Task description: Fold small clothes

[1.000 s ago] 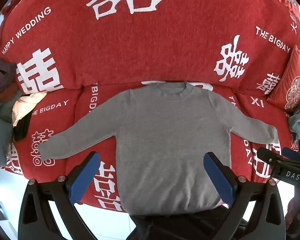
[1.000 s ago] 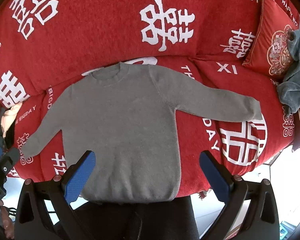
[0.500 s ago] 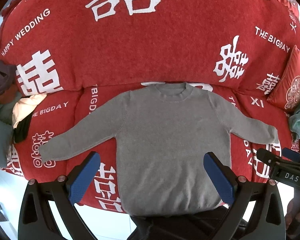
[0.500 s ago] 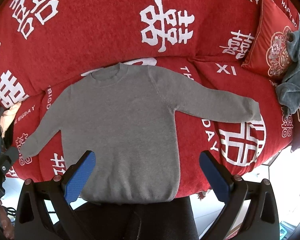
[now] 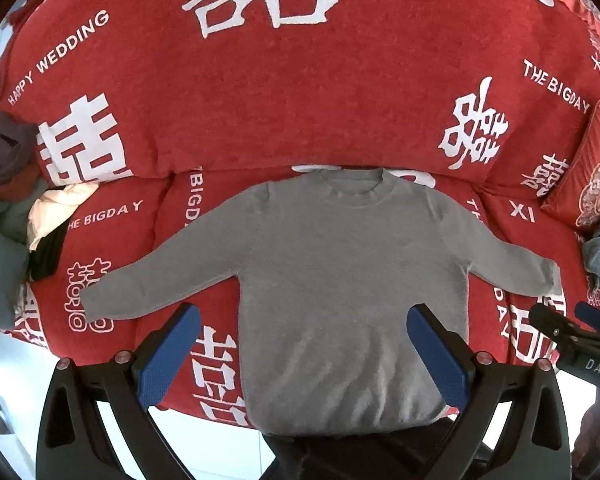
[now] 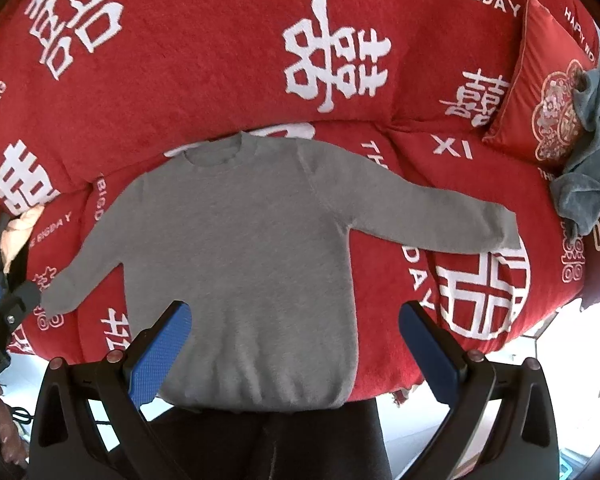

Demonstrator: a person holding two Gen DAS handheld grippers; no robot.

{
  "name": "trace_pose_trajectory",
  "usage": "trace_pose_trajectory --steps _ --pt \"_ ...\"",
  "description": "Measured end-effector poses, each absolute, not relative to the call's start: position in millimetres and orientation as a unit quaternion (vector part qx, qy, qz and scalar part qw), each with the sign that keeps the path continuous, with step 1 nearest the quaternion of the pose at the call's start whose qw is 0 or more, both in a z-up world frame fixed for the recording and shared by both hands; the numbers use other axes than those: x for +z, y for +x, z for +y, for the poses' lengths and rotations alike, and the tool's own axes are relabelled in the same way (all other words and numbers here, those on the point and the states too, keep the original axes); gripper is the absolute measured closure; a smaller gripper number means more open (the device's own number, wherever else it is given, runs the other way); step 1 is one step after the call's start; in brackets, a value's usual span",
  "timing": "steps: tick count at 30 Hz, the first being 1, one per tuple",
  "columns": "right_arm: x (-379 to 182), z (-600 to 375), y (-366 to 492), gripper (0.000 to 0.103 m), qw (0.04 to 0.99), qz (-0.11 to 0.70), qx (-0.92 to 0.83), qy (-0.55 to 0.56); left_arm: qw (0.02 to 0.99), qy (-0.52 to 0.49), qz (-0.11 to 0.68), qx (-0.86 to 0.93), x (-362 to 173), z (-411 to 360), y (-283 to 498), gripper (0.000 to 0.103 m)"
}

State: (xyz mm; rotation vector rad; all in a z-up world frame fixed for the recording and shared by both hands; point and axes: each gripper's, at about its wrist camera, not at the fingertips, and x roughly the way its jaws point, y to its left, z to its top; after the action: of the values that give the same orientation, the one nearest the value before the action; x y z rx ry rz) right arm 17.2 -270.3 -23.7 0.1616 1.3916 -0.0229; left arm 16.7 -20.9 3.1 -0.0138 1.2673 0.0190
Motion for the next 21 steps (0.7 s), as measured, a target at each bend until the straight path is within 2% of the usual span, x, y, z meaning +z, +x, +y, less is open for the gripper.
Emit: trace_pose_trajectory --steps 21 --pt "-21.6 -251.5 20.3 0.000 0.771 0.635 -0.004 0.053 0.802 -0.018 0.596 0.026 -4.1 -3.9 12.2 0.000"
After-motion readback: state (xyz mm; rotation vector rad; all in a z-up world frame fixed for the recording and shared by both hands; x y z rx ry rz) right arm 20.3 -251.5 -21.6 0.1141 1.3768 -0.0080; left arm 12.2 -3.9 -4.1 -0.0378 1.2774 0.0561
